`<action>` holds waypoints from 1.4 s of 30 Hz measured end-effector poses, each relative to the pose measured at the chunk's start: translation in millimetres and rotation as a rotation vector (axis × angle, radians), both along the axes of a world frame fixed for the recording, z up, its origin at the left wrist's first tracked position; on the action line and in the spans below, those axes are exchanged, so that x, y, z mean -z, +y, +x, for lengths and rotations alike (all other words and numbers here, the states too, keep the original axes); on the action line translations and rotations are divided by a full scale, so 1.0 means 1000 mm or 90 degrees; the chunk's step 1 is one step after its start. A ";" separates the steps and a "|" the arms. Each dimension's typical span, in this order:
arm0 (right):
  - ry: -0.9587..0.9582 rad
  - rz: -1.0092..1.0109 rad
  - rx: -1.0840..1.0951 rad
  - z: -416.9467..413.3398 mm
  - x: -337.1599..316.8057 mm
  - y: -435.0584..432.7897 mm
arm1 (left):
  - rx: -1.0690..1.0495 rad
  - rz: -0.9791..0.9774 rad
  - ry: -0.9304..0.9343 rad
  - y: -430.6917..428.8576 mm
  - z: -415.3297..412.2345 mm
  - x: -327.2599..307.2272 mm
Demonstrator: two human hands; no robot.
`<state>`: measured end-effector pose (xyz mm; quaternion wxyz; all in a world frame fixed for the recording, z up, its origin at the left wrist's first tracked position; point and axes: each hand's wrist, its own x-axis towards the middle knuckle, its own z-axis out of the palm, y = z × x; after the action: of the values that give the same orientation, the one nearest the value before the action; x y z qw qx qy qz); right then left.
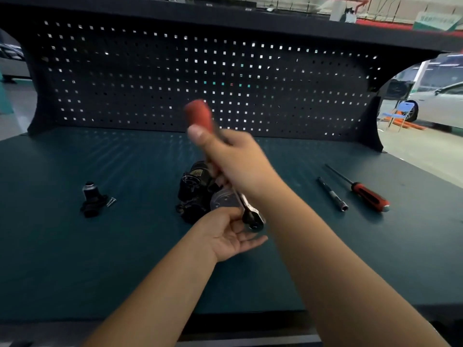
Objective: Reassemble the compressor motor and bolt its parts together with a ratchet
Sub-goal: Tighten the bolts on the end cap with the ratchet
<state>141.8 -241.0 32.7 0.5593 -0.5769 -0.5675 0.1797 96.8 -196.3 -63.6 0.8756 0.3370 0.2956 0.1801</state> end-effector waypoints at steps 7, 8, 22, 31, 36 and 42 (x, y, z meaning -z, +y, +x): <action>0.723 0.428 0.027 0.048 0.019 -0.034 | 0.054 -0.007 -0.058 0.005 -0.004 0.001; 0.773 0.466 0.030 0.050 0.026 -0.039 | 0.071 -0.005 -0.066 0.004 -0.004 0.002; 0.044 0.087 0.003 -0.008 0.011 -0.005 | 0.028 -0.013 0.025 -0.002 -0.004 0.001; 0.686 0.429 -0.022 0.054 0.030 -0.045 | 0.108 -0.057 -0.115 -0.004 -0.007 0.007; 0.547 0.364 -0.007 0.036 0.024 -0.031 | 0.068 -0.080 -0.058 -0.003 -0.007 0.005; 0.011 0.110 -0.011 -0.007 0.014 -0.006 | 0.014 -0.052 0.047 -0.004 -0.002 0.002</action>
<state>135.0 -247.2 18.6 0.6104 -0.5199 -0.5809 0.1400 95.3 -200.7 -65.1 0.8791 0.3106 0.3308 0.1460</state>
